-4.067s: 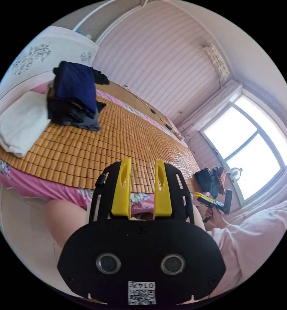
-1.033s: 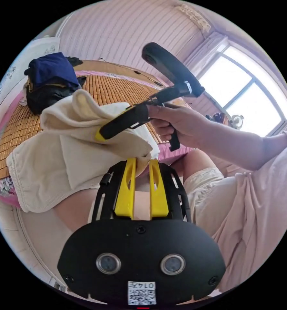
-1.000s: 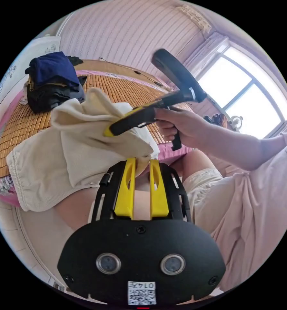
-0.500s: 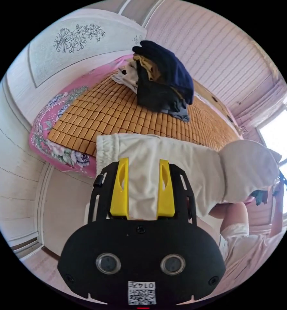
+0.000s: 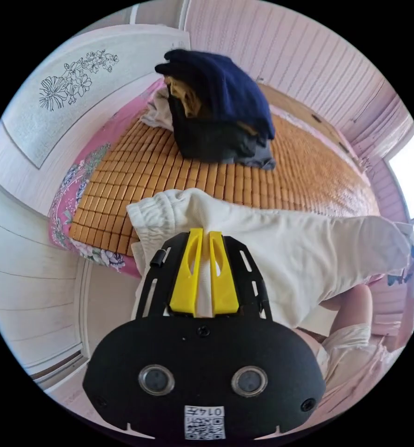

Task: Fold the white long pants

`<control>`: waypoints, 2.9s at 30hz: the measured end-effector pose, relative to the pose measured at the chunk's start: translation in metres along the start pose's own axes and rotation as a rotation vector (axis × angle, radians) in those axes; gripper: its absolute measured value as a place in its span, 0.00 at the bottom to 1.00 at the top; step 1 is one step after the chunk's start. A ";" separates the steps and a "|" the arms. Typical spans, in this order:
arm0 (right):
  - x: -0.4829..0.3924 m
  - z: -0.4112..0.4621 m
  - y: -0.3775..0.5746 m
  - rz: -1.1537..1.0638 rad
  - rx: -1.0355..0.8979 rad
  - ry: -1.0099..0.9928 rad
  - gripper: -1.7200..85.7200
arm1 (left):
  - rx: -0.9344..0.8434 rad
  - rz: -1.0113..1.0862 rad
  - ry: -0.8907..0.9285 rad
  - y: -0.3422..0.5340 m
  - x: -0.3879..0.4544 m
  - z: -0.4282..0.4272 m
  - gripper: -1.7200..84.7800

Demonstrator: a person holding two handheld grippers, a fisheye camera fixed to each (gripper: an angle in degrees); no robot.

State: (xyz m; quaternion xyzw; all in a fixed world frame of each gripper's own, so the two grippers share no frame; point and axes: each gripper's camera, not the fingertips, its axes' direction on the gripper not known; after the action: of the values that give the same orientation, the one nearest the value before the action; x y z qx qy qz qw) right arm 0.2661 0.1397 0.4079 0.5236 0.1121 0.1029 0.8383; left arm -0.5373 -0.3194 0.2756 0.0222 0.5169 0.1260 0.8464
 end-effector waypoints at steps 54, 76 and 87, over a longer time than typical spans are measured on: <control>0.365 -0.016 0.144 0.540 0.193 -0.622 0.05 | 0.245 -0.273 0.521 0.100 -0.292 0.017 0.01; 0.382 0.018 0.167 0.641 -0.093 -0.124 0.10 | 0.195 -0.458 0.352 0.242 -0.350 0.143 0.09; 0.332 0.123 0.041 0.380 -0.037 -0.115 0.15 | 0.048 0.144 0.440 0.098 -0.119 0.251 0.10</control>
State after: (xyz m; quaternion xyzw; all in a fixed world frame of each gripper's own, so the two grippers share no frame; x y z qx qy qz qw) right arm 0.6165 0.1483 0.4712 0.5247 -0.0390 0.2313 0.8184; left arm -0.3866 -0.2292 0.5127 0.0512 0.6889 0.1756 0.7014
